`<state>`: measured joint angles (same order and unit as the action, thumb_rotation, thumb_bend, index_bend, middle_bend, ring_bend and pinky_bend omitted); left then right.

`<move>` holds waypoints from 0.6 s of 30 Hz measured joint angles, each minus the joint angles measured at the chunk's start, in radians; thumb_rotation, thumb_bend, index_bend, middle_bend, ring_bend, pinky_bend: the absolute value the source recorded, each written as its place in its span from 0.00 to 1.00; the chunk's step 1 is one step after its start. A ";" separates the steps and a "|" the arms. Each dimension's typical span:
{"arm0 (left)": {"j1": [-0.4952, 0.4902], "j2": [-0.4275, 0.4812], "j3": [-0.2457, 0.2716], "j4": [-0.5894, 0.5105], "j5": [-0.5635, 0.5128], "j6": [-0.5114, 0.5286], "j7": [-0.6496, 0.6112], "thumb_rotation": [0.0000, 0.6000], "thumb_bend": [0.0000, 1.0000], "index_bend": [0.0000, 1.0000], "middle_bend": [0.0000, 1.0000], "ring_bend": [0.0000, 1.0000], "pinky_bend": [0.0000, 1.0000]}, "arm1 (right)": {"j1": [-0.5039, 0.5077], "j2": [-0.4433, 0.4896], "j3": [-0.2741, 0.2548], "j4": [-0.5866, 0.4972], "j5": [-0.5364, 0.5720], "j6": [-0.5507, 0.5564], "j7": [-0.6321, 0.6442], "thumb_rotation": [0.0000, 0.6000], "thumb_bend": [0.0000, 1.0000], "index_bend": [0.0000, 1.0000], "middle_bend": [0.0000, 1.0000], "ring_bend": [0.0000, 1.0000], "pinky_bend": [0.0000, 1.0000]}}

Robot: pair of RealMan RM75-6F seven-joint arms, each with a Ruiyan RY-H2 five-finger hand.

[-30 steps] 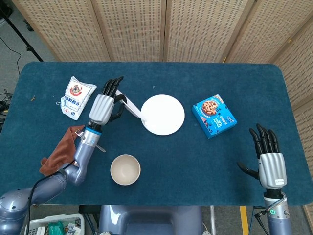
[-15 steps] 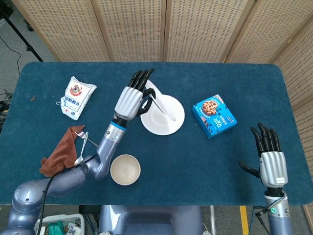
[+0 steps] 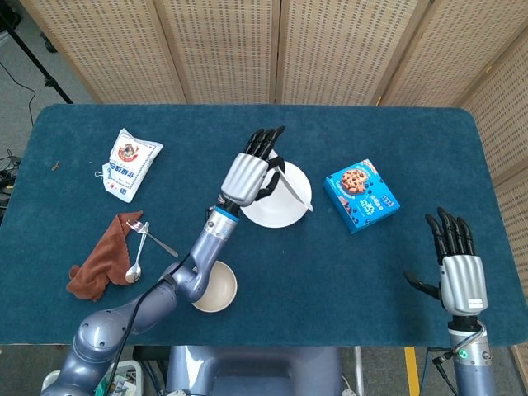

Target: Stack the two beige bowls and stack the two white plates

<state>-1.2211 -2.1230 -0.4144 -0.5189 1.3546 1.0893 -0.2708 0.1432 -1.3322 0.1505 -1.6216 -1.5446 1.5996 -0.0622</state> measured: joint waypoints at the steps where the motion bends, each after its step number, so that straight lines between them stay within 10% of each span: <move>1: -0.003 -0.009 0.007 0.016 0.001 -0.006 -0.014 1.00 0.50 0.95 0.00 0.00 0.00 | -0.001 0.001 0.001 0.000 0.002 0.001 0.001 1.00 0.00 0.00 0.00 0.00 0.00; 18: 0.102 0.204 0.107 -0.224 -0.026 -0.206 0.049 1.00 0.43 0.48 0.00 0.00 0.00 | 0.002 -0.005 -0.001 -0.002 -0.003 -0.004 -0.003 1.00 0.00 0.00 0.00 0.00 0.00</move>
<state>-1.1187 -1.9193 -0.3078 -0.7433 1.3285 0.8829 -0.2217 0.1450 -1.3370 0.1495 -1.6235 -1.5475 1.5952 -0.0654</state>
